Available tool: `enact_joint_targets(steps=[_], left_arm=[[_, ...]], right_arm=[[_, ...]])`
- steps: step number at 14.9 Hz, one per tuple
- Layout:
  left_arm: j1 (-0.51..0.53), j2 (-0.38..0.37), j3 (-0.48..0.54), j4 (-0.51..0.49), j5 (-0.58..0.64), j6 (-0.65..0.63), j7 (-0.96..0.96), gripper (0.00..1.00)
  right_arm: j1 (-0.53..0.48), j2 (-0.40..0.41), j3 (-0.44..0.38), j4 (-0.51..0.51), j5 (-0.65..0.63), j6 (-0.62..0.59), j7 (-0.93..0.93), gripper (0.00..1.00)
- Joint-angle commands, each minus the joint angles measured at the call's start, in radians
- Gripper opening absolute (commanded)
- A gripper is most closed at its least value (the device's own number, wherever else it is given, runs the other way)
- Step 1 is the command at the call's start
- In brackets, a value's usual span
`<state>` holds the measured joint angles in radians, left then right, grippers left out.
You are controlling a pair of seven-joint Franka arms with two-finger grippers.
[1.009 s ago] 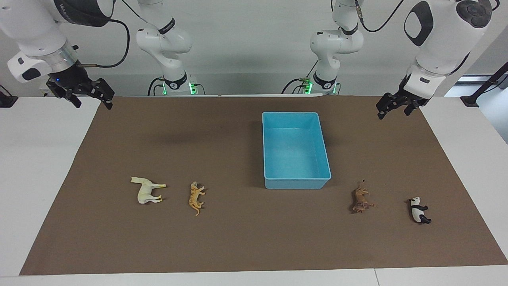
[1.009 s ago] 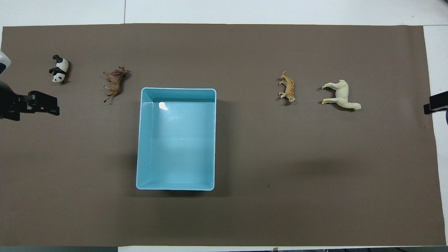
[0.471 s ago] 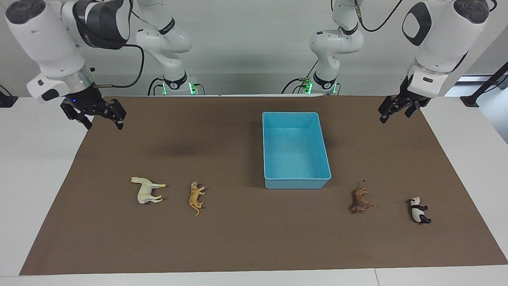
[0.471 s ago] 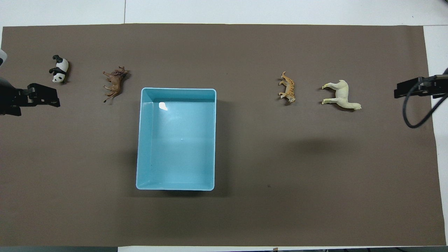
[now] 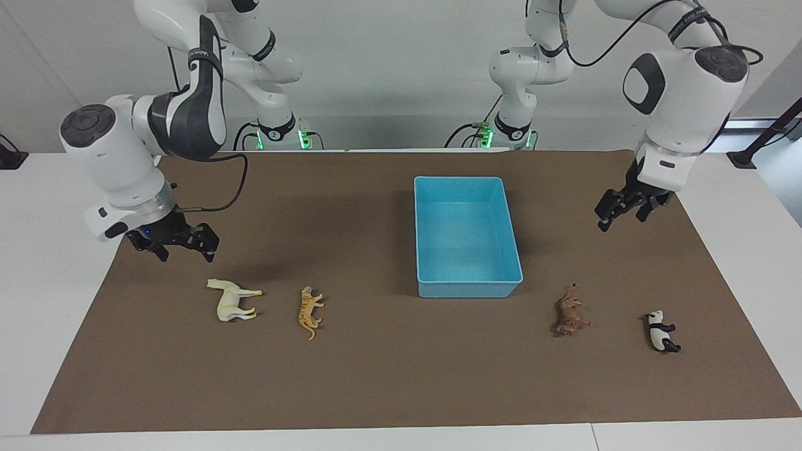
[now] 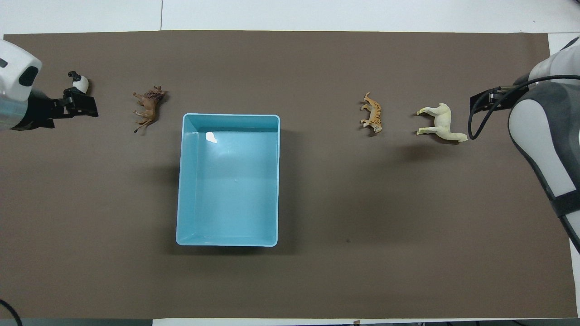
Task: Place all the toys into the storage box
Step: 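Reach the left gripper to the brown horse while the right gripper reaches the cream horse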
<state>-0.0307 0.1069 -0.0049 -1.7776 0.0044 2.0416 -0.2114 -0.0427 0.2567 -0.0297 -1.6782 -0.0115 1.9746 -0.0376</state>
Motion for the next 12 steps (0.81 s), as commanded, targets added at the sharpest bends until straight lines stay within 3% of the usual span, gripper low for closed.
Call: enact_joint_targets(steps=[1, 6, 9, 12], left_arm=[[0.003, 0.12, -0.001, 0.033, -0.017, 0.11, -0.017, 1.0], [-0.049, 0.269, -0.001, 0.037, -0.008, 0.281, -0.016, 1.0], [-0.057, 0.297, -0.003, 0.009, -0.006, 0.322, 0.0, 1.0], [-0.064, 0.338, -0.003, -0.003, -0.006, 0.368, 0.036, 1.0]], right_arm=[[-0.005, 0.032, 0.004, 0.005, 0.012, 0.041, -0.054, 1.0], [0.014, 0.122, 0.005, -0.026, 0.012, 0.144, -0.134, 1.0], [0.014, 0.133, 0.005, -0.104, 0.012, 0.248, -0.18, 1.0], [0.017, 0.134, 0.005, -0.121, 0.012, 0.256, -0.196, 1.0]])
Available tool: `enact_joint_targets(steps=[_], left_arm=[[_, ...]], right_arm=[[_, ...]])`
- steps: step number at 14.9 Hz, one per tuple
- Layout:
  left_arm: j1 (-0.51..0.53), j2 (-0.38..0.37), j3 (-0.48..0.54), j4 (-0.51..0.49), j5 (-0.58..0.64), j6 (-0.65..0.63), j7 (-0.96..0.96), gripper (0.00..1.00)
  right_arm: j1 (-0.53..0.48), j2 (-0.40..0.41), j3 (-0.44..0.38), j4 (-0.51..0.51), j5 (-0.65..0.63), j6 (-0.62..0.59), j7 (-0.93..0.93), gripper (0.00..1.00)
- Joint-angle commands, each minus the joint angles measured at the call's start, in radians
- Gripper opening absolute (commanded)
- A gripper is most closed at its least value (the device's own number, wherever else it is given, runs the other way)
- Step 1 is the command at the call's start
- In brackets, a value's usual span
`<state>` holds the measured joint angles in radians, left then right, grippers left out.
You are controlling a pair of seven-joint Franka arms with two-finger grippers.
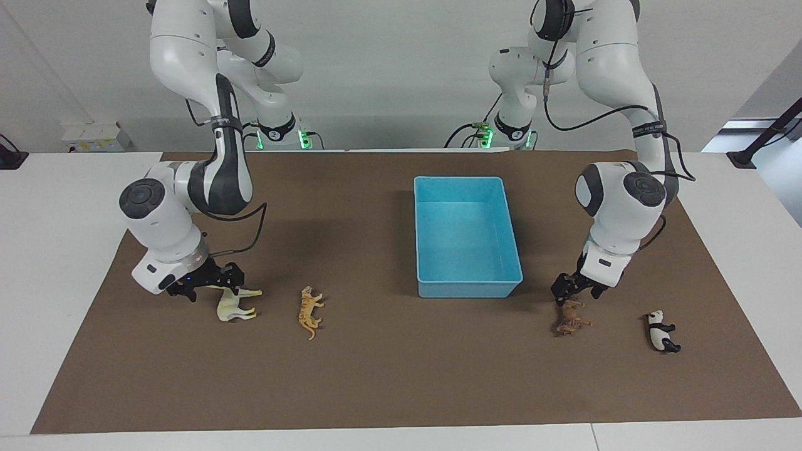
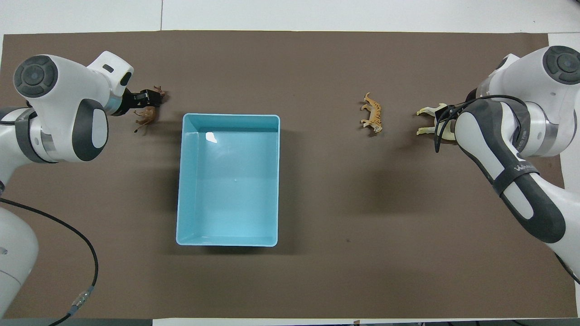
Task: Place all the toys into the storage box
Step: 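Reach the left gripper to the brown horse while the right gripper reaches the cream horse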
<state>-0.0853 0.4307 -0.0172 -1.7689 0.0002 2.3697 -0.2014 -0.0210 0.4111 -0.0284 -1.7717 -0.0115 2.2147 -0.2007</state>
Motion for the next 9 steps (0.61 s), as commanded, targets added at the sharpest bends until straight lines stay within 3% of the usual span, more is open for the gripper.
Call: enact_joint_targets(steps=[1, 9], left_arm=[[-0.008, 0.014, 0.01, -0.024, -0.003, 0.054, 0.028, 1.0], [-0.008, 0.04, 0.01, -0.069, -0.003, 0.141, 0.023, 1.0]], right_arm=[[0.01, -0.017, 0.004, -0.034, 0.012, 0.019, -0.036, 1.0], [0.01, 0.012, 0.002, -0.087, 0.008, 0.132, -0.091, 1.0]])
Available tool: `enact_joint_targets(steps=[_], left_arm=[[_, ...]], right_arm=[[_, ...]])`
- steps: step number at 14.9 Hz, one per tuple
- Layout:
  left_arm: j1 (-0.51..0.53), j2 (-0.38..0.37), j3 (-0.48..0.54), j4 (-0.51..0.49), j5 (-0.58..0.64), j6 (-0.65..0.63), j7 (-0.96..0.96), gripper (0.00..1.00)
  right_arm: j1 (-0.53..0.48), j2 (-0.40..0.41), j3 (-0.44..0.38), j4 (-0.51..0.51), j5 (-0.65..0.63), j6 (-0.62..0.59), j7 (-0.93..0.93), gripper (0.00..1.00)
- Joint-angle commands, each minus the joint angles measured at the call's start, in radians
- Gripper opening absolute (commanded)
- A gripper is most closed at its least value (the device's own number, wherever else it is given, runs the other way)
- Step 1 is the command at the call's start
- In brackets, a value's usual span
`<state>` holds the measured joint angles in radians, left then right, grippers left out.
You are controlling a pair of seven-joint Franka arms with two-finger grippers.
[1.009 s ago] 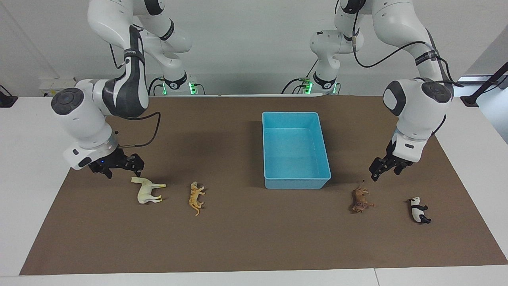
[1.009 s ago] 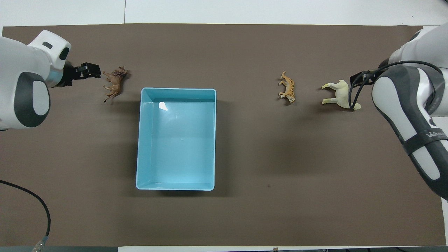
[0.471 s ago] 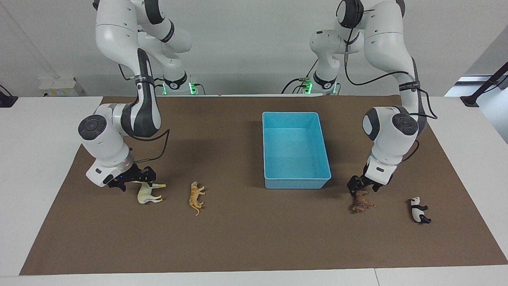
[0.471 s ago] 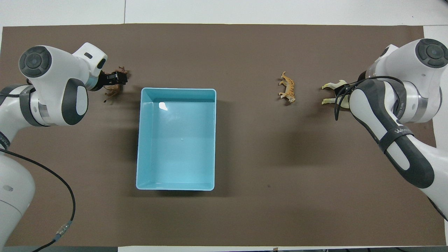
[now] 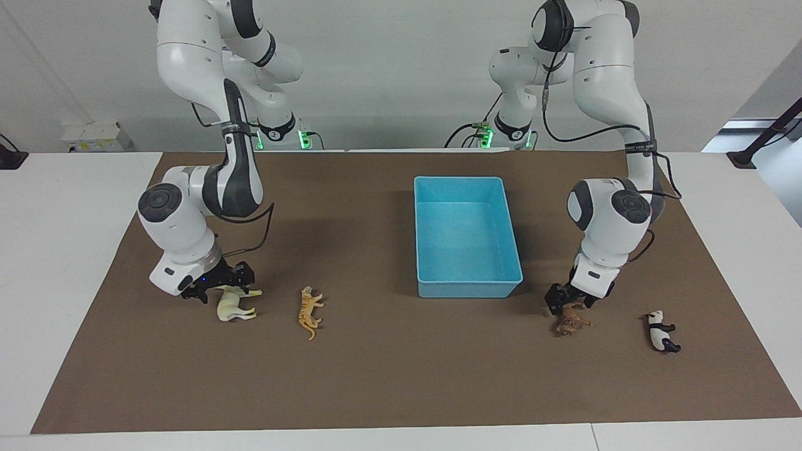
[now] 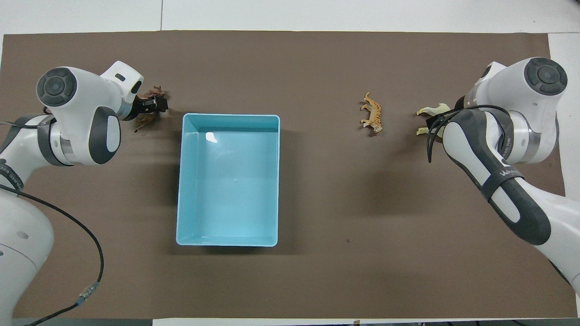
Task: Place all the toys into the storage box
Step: 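Reach the left gripper to the brown horse while the right gripper reaches the cream horse, then grasp the brown horse with the left gripper while the right gripper grasps the cream horse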
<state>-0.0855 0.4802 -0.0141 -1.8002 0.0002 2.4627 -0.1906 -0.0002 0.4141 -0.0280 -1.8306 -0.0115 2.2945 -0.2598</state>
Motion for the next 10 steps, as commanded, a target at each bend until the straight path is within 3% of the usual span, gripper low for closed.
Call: enact_joint_targets(steps=[1, 2, 3, 4, 7, 8, 10], left_arm=[[-0.01, -0.009, 0.005, -0.041, -0.003, 0.053, 0.007, 1.0], [-0.01, -0.011, 0.005, -0.041, -0.005, 0.052, 0.002, 1.0], [-0.01, -0.011, 0.005, -0.041, -0.006, 0.052, -0.003, 0.84], [-0.01, -0.011, 0.005, -0.041, -0.006, 0.052, -0.007, 0.78], [-0.004, -0.011, 0.003, -0.039, -0.017, 0.047, -0.01, 0.12], [0.0, -0.012, 0.002, -0.036, -0.019, 0.042, -0.01, 0.04], [0.004, -0.011, 0.002, 0.007, -0.057, -0.017, -0.009, 0.04]], right_arm=[[-0.011, 0.012, 0.002, -0.029, 0.008, 0.055, -0.03, 1.0], [-0.011, 0.014, 0.002, -0.029, 0.008, 0.056, -0.03, 1.0], [-0.011, 0.014, 0.002, -0.03, 0.008, 0.062, -0.03, 1.0], [-0.012, 0.014, 0.002, -0.039, 0.008, 0.072, -0.03, 1.0], [-0.014, 0.008, 0.002, -0.07, 0.008, 0.108, -0.03, 0.99], [-0.017, 0.005, 0.003, -0.068, 0.008, 0.099, -0.032, 0.99], [-0.023, 0.003, 0.002, -0.068, 0.008, 0.088, -0.033, 0.99]])
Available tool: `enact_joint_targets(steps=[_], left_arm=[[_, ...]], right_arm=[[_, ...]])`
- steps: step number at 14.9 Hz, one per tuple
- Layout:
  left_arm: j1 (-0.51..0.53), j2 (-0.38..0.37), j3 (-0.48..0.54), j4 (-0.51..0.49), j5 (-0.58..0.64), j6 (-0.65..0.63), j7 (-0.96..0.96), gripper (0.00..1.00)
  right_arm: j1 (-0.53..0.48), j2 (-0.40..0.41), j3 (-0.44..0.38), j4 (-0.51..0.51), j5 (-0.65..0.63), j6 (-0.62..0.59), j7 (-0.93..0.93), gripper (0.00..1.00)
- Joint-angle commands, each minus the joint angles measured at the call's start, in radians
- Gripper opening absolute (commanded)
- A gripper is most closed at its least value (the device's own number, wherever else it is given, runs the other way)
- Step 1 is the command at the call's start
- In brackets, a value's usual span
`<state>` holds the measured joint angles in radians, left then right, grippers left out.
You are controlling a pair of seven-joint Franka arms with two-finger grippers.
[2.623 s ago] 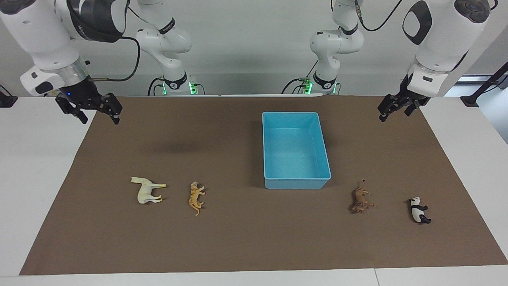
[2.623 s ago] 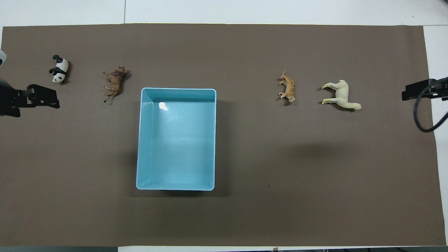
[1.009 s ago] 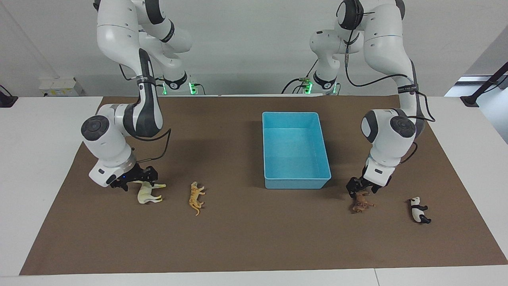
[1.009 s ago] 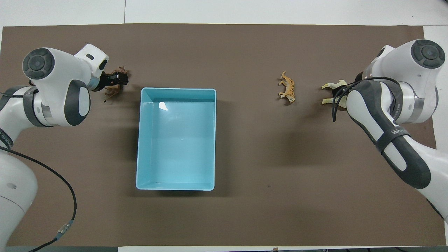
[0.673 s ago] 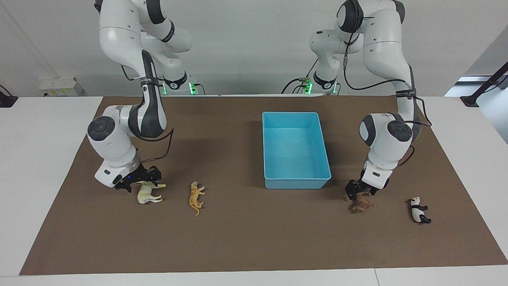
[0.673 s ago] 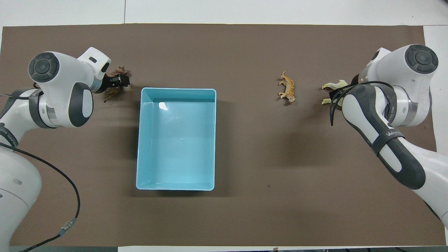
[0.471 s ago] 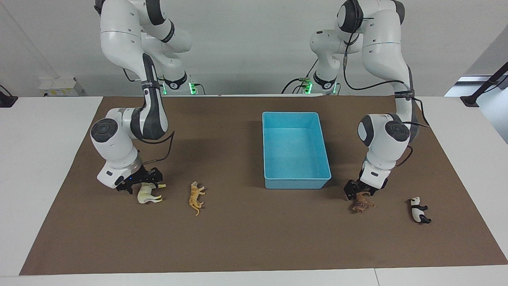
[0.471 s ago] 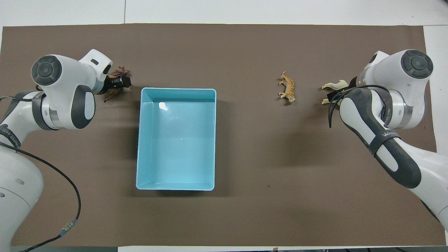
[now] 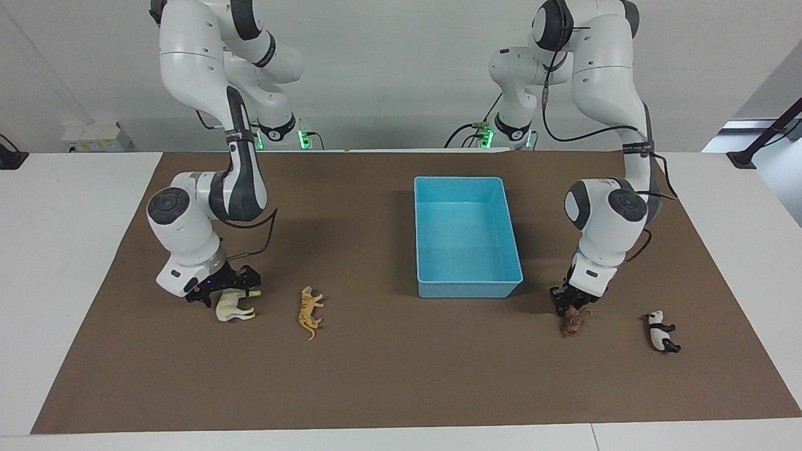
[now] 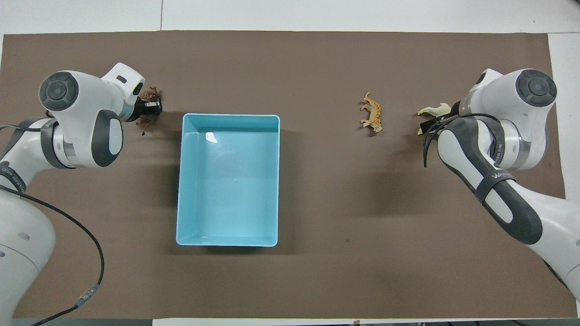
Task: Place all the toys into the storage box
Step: 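Grasp the brown horse with the left gripper while the right gripper grasps the cream horse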
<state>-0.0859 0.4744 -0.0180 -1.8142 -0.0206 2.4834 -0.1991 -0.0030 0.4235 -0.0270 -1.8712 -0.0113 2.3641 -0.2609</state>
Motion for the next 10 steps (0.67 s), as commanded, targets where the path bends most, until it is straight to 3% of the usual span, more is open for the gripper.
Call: enact_joint_targets(steps=[1, 3, 6, 10], left_arm=[[0.005, -0.005, 0.007, 0.057, -0.038, -0.09, 0.0, 0.03], [0.011, -0.02, 0.006, 0.12, -0.053, -0.219, 0.0, 0.02], [0.011, -0.127, 0.012, 0.138, -0.09, -0.381, -0.008, 0.02], [-0.043, -0.253, -0.008, 0.136, -0.104, -0.537, -0.224, 0.03]], right_arm=[[-0.028, -0.008, 0.001, -0.028, 0.008, 0.009, -0.035, 0.99], [-0.031, -0.014, 0.001, -0.028, 0.008, -0.006, -0.044, 0.99], [-0.026, -0.015, 0.001, -0.017, 0.01, 0.003, -0.032, 0.99], [-0.008, -0.003, 0.001, 0.029, 0.004, 0.03, 0.054, 0.99]])
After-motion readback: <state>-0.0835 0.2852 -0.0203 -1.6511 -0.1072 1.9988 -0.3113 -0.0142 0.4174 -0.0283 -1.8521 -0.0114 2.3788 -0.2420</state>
